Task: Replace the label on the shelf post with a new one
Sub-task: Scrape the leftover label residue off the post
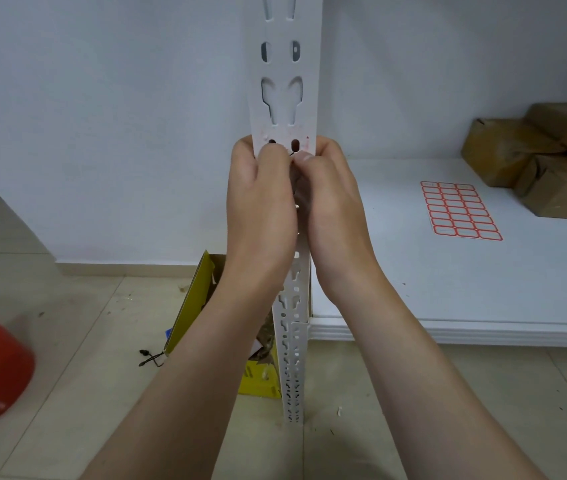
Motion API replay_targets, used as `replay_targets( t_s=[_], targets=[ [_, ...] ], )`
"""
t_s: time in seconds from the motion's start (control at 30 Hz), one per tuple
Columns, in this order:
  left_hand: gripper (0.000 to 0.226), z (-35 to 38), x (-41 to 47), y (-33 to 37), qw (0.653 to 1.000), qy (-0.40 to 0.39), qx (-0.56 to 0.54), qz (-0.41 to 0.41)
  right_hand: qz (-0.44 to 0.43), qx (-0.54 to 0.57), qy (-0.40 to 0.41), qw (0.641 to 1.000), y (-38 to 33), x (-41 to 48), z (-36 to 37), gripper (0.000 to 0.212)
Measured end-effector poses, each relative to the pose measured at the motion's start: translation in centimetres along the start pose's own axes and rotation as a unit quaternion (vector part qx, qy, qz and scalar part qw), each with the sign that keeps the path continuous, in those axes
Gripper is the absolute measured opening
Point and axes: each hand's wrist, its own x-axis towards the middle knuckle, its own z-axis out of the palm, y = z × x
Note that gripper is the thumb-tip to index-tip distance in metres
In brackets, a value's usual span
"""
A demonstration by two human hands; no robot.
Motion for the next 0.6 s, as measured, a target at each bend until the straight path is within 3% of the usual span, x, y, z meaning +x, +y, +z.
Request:
replay_targets(
  t_s=[0.37, 0.6],
  targets=[
    [0.024, -0.03, 0.25, -0.19, 1.0, 0.009, 0.006, 0.007, 0.004, -0.024, 0.007, 1.0, 0.03, -0.03, 0.12, 0.018],
    [0.021, -0.57, -0.17, -0.09, 0.999, -0.029, -0.036, -0.009, -0.007, -0.014, 0.011, 1.0, 0.16, 0.09, 0.16, 0.012]
  ],
)
